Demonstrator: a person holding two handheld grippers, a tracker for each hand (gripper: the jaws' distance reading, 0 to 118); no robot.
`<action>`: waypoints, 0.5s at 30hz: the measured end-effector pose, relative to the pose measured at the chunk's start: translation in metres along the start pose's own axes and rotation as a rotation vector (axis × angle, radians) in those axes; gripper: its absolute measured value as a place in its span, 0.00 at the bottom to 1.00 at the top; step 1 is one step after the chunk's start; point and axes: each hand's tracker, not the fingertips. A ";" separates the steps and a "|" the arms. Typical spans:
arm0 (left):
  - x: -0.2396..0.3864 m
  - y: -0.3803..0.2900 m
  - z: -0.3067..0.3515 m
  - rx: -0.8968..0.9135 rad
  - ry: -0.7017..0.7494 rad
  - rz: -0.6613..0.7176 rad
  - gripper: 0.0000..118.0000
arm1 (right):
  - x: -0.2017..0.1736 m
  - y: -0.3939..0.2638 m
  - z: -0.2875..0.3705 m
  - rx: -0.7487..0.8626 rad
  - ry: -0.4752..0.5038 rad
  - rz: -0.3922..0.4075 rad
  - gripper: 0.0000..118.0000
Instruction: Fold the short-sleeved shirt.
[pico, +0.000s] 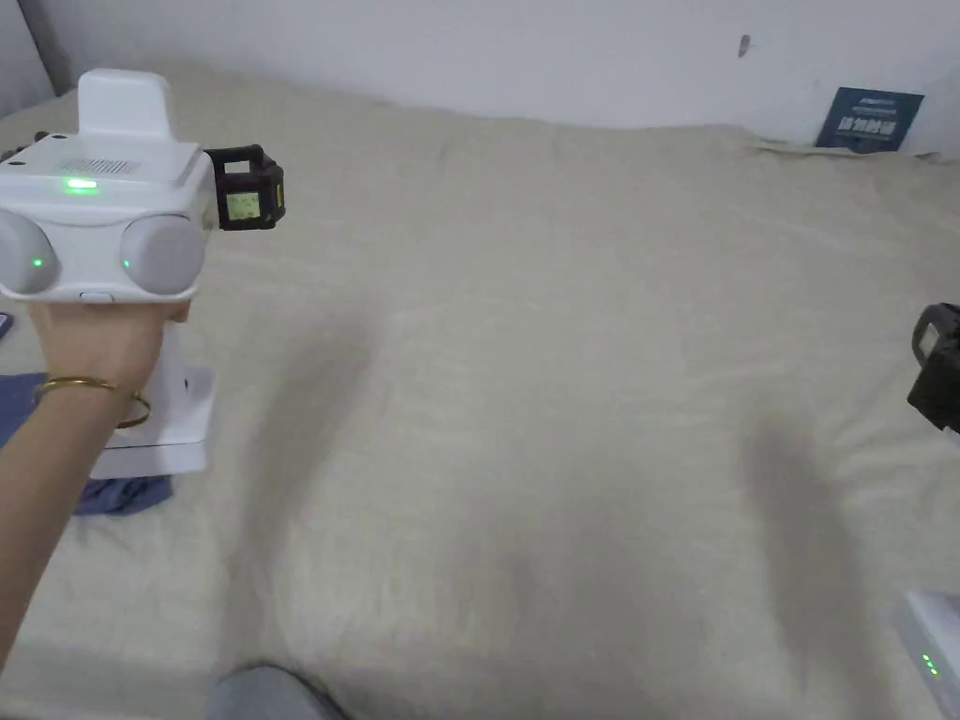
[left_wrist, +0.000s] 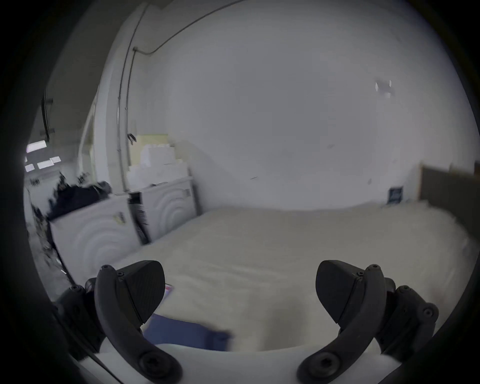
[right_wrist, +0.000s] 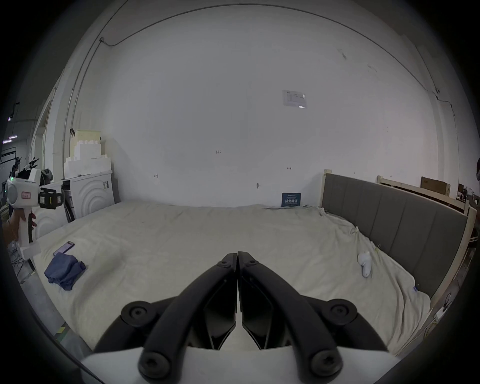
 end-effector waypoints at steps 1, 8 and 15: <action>0.012 0.000 0.007 0.010 -0.045 0.041 1.00 | 0.003 0.002 -0.001 0.007 -0.017 0.009 0.00; 0.079 -0.015 0.048 0.085 -0.190 0.077 0.97 | 0.007 0.010 0.004 0.038 -0.023 0.001 0.00; 0.114 -0.043 0.087 0.136 -0.258 0.003 0.49 | 0.013 -0.001 0.004 0.032 -0.022 -0.047 0.00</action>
